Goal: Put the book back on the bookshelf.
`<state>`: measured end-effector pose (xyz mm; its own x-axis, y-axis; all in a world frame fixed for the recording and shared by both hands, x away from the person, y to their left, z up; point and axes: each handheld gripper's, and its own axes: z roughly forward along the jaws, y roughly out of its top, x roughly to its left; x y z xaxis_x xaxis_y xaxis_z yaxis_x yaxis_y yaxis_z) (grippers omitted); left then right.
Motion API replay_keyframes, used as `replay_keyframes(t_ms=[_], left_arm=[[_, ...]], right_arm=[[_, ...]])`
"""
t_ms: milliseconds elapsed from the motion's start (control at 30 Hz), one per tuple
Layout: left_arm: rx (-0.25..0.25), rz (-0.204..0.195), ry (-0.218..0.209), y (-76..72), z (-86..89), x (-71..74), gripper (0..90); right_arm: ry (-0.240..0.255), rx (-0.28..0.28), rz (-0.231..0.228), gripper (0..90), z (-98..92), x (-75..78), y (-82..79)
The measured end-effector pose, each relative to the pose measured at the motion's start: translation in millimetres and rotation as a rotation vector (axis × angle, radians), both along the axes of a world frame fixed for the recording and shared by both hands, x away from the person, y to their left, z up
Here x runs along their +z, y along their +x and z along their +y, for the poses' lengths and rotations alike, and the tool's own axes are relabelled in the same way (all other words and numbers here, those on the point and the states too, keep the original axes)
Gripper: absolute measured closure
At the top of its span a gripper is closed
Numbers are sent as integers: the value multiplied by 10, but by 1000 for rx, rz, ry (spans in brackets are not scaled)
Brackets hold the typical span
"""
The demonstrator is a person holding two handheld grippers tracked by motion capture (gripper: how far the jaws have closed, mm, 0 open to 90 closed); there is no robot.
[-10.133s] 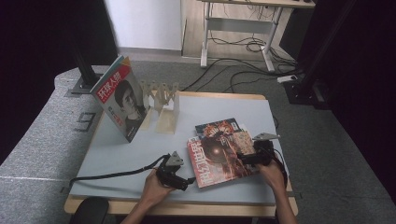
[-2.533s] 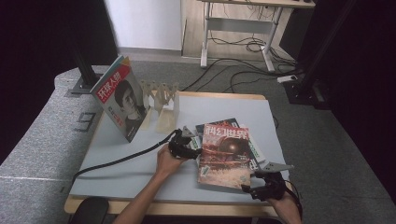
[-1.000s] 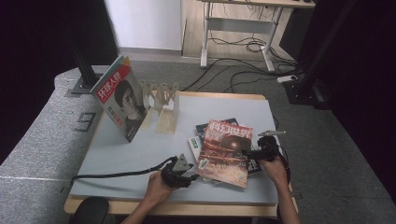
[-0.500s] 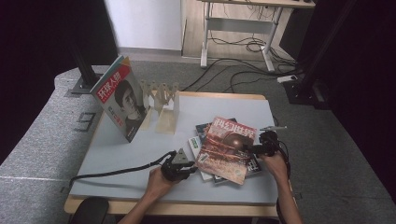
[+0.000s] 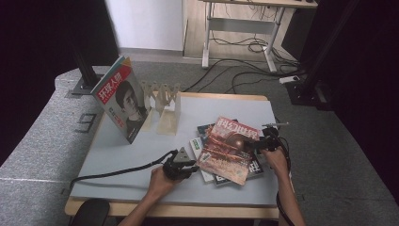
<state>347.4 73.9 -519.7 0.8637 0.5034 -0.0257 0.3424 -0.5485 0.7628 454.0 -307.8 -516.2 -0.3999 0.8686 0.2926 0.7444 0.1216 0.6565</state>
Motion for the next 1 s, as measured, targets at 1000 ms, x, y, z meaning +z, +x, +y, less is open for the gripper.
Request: replay_keyframes(t_ms=[1000], left_arm=[[1, -7, -7, -10, -3, -35, 646]], right_arm=[[66, -4, 71, 130, 11, 20, 117]])
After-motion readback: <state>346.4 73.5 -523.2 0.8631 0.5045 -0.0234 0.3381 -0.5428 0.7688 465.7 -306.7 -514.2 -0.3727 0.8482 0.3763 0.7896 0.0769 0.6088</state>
